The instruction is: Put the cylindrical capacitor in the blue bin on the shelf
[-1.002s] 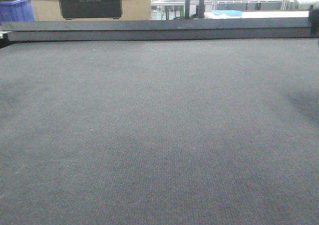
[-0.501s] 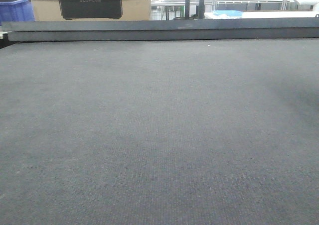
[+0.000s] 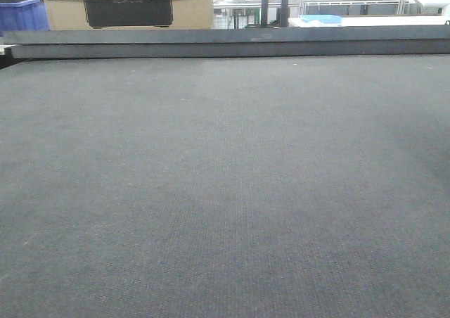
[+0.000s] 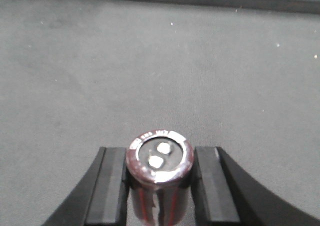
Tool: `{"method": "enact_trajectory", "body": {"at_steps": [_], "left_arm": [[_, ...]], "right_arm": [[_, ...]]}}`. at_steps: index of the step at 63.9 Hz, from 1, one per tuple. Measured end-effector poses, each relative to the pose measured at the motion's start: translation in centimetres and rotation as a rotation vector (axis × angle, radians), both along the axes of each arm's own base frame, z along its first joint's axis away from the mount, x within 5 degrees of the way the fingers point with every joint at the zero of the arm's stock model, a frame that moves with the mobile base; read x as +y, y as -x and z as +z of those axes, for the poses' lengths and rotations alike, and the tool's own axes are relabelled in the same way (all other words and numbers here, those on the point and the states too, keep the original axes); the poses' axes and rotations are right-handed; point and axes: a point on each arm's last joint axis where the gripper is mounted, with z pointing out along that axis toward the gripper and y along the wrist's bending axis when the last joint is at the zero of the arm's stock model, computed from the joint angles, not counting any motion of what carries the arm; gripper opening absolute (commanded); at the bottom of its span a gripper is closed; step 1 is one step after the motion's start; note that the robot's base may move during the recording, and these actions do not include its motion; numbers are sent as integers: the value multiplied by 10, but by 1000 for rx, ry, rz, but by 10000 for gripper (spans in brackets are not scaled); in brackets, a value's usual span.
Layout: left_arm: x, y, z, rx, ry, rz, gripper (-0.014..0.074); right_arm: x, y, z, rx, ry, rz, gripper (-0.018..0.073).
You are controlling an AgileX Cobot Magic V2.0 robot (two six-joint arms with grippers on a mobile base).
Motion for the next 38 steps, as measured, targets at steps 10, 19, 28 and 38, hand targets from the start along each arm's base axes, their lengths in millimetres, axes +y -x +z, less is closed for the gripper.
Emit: {"method": "enact_trajectory", "body": {"at_steps": [10,19,28,38], "left_arm": [[0,2,0,2,0,0,-111],[0,2,0,2,0,0,-111],[0,2,0,2,-2,-1,-111],[0,2,0,2,-2,-1,-111]], "right_arm": [[-1,5,2,-9,-1,1,-162],[-1,5,2,-7,0,1,-162],[-1,5,2,-7,0,1,-162],[-1,5,2,-7,0,1,-162]]}}
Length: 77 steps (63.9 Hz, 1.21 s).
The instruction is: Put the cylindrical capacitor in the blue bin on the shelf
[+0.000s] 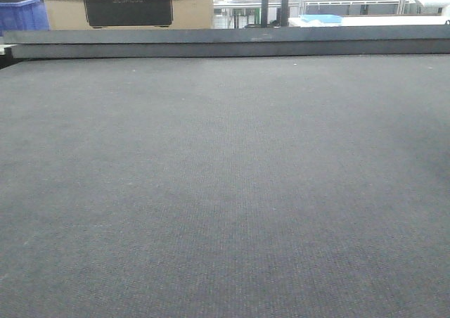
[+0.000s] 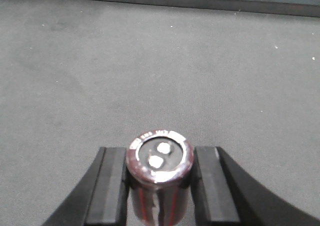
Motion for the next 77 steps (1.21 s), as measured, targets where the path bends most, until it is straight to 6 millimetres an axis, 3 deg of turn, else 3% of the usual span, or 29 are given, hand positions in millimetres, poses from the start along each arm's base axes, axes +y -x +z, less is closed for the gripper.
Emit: {"method": "enact_trajectory", "body": {"at_steps": [77], "left_arm": [[0,0,0,1,-4,2,-111]], "right_arm": [[0,-1,-1,4,0,0,-162]]}}
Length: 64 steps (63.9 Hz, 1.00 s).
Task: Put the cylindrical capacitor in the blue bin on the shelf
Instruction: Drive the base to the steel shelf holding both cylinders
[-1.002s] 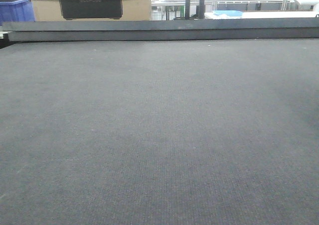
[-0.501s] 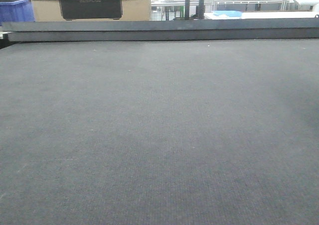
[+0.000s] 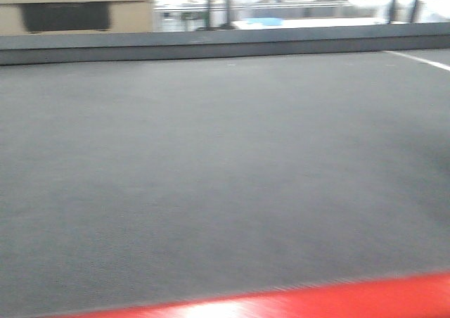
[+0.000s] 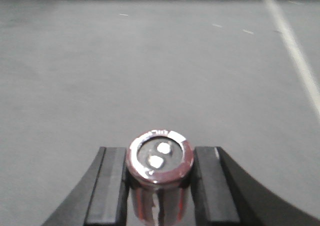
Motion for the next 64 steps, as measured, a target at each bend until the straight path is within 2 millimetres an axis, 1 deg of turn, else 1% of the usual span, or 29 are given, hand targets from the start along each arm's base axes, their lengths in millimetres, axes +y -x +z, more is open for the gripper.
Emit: {"method": "enact_trajectory", "body": {"at_steps": [64], "left_arm": [[0,0,0,0,0,0,-111]], "right_arm": [[0,0,0,0,2,-1,-162]]}}
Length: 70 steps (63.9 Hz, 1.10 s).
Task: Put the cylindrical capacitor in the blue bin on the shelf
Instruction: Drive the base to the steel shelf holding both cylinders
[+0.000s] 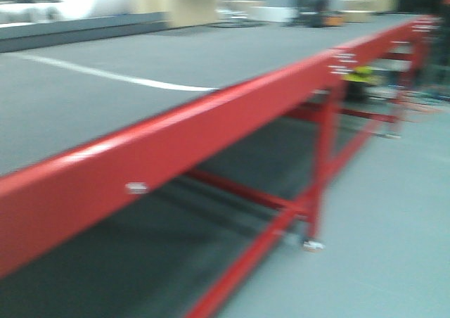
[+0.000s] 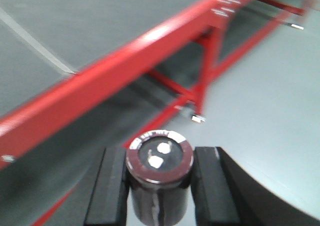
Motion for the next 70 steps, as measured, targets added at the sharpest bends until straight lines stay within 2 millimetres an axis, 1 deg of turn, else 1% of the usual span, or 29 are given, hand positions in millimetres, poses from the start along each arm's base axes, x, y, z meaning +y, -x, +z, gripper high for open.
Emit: {"method": "enact_trajectory", "body": {"at_steps": [70], "left_arm": [[0,0,0,0,0,0,-111]], "right_arm": [[0,0,0,2,0,0,-162]]}}
